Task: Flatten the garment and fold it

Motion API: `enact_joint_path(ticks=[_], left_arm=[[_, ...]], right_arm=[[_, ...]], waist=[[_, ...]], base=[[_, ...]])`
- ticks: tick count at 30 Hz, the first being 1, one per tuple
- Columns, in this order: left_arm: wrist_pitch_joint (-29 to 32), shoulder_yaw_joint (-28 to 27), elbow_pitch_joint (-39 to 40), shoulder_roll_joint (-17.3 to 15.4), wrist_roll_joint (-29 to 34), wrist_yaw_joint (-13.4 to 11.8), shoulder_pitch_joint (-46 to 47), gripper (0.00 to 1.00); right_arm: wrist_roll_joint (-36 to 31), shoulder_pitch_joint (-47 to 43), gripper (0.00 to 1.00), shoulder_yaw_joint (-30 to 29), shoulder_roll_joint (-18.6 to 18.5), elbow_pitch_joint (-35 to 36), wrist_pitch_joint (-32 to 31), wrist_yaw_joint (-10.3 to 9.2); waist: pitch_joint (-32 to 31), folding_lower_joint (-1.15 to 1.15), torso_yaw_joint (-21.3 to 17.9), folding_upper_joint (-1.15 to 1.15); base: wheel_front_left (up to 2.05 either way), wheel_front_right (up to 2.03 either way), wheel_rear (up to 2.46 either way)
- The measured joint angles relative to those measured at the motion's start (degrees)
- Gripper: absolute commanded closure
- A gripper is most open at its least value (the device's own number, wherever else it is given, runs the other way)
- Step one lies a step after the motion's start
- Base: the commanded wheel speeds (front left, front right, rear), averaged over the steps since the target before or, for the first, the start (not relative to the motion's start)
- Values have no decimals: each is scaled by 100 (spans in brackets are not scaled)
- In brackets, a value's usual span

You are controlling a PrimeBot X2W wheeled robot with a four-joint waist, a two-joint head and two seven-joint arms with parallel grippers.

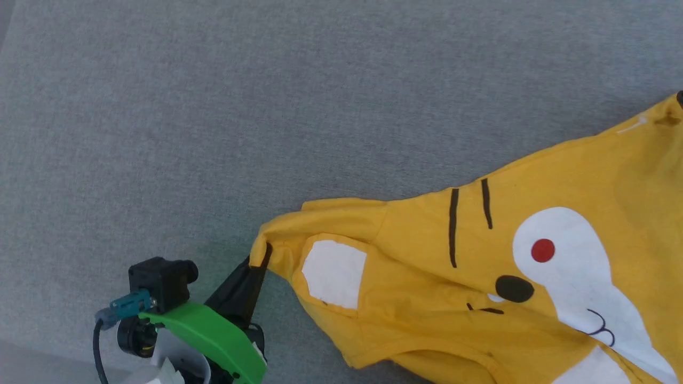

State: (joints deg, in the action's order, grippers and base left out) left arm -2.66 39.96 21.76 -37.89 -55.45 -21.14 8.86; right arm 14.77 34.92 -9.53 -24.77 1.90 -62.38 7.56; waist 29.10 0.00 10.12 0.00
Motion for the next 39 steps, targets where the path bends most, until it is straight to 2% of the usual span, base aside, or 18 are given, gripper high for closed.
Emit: enact_joint_path(ticks=[5,6,7,8,9,11,14,18,23,26,31,39], left_arm=[[-1,-8,-74,30,0,45,76,100],[-1,-10,-83,31,0,45,84,100],[-1,-13,-89,32,0,45,88,100],[-1,-16,-93,34,0,45,91,100],[-1,-21,-97,34,0,45,92,100],[-13,-38,-96,34,-1,48,93,100],[-124,-110,-120,48,-1,51,108,100],[-224,-285,-252,64,3,31,257,100],[-160,-482,-537,-15,257,-237,771,100],[19,-577,-758,-73,437,-358,1260,100],[338,-623,-1047,-179,742,-381,2197,100],[759,-754,-1802,-234,1124,-181,3920,100]], right_arm=[[-45,-82,0,-22,-30,-219,-296,0],[-45,-91,13,-74,-21,-212,-413,0],[-45,-89,63,-114,-21,-188,-548,0],[-37,-73,93,-147,-19,-127,-704,0],[-15,-61,100,-170,-8,-58,-853,0],[-15,-63,100,-160,-5,85,-998,0],[-141,-82,100,-208,57,152,-853,1],[-299,-85,100,-270,263,134,-202,1],[-426,20,100,-321,493,-20,771,2],[-487,110,100,-350,647,-146,1299,1],[-527,341,100,-299,801,-290,1911,1],[-669,1152,100,-175,995,-553,2604,1]], waist=[[237,0,180,0],[275,0,209,0],[301,0,226,0],[329,0,242,0],[349,0,249,0],[357,0,232,0],[326,0,169,0],[181,0,84,0],[-119,0,-31,0],[-380,0,-109,0],[-847,0,-231,0],[-1618,0,-442,0]], base=[[0,0,0],[0,0,0],[0,0,0],[0,0,0],[0,0,0],[0,0,0],[0,0,0],[0,0,0],[0,0,0],[0,0,0],[0,0,0],[0,0,0]])
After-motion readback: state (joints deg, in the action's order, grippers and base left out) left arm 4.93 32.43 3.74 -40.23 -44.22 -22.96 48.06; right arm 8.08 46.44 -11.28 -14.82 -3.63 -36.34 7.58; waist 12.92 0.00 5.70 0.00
